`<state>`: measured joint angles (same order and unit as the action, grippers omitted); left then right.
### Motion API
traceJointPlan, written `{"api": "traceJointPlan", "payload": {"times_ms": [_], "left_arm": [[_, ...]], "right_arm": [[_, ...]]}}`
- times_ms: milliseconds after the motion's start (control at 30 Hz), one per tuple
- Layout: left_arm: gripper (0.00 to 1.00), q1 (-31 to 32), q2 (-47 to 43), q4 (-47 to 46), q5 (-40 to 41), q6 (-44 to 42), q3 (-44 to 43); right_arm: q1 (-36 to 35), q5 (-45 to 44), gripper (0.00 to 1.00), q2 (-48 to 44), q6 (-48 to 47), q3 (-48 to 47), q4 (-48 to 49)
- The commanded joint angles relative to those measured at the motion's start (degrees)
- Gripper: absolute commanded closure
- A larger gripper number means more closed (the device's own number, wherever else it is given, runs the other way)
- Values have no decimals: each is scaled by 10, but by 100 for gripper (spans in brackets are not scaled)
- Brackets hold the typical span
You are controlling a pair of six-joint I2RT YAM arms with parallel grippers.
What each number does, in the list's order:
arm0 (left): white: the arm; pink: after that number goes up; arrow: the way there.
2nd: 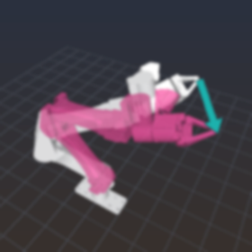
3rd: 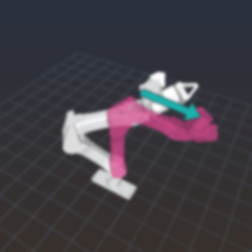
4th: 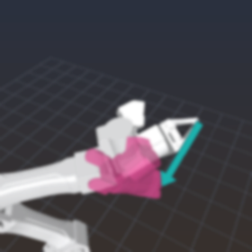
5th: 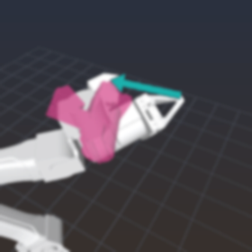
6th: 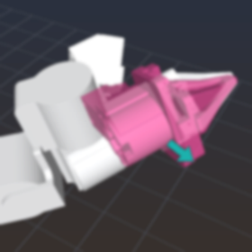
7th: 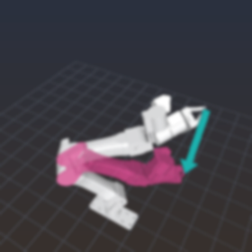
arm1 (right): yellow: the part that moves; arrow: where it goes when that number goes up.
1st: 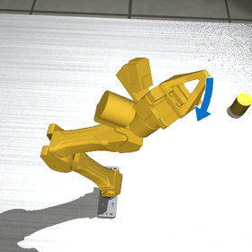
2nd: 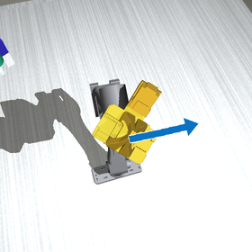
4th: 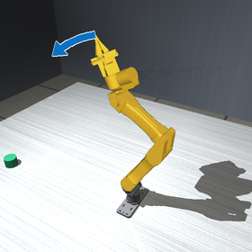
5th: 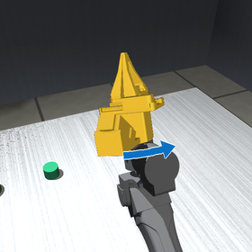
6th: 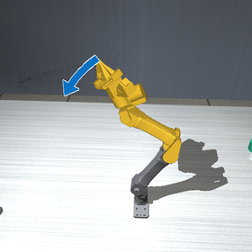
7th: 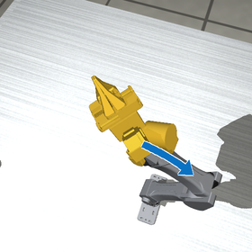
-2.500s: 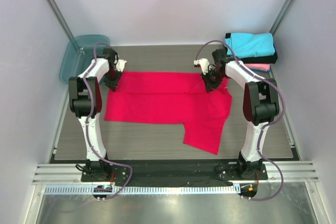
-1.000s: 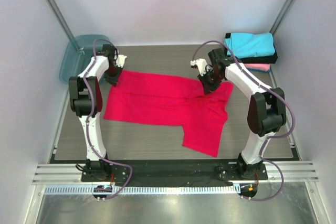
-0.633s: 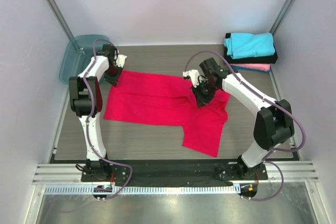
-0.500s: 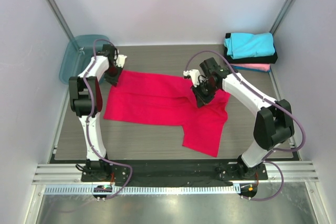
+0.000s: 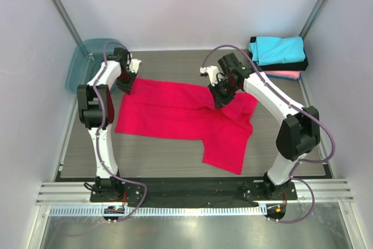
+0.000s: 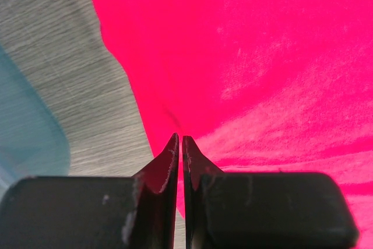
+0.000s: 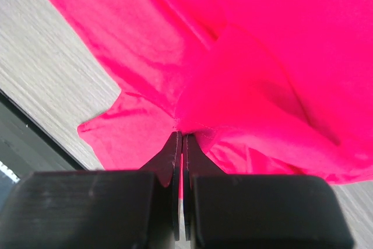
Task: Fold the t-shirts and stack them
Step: Fold the tshirt
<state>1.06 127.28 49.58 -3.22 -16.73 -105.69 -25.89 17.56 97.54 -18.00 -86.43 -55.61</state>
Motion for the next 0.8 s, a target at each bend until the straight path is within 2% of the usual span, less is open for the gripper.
{"api": "traceJointPlan", "payload": {"times_ms": [0, 100, 367, 633, 667, 700, 767], "left_arm": [[94, 0, 8, 7, -20, 0, -13], [94, 0, 9, 5, -25, -1, -9], [94, -3, 7, 2, -24, -5, -4], [94, -3, 34, 33, -20, -3, -71], [94, -3, 37, 39, -20, -6, -75], [94, -3, 42, 40, -18, -7, -77], [94, -3, 48, 49, -16, -11, -87]], "right_arm": [[-7, -13, 99, 28, 0, -62, -51], [-13, 10, 99, 57, 0, -87, -99], [-42, 41, 99, 61, 9, -56, -115], [-48, 35, 98, 36, 6, -33, -117], [-48, 34, 74, 30, 6, -28, -111], [-48, 30, 62, 25, 7, -23, -107], [-43, 26, 56, 9, 4, -23, -91]]}}
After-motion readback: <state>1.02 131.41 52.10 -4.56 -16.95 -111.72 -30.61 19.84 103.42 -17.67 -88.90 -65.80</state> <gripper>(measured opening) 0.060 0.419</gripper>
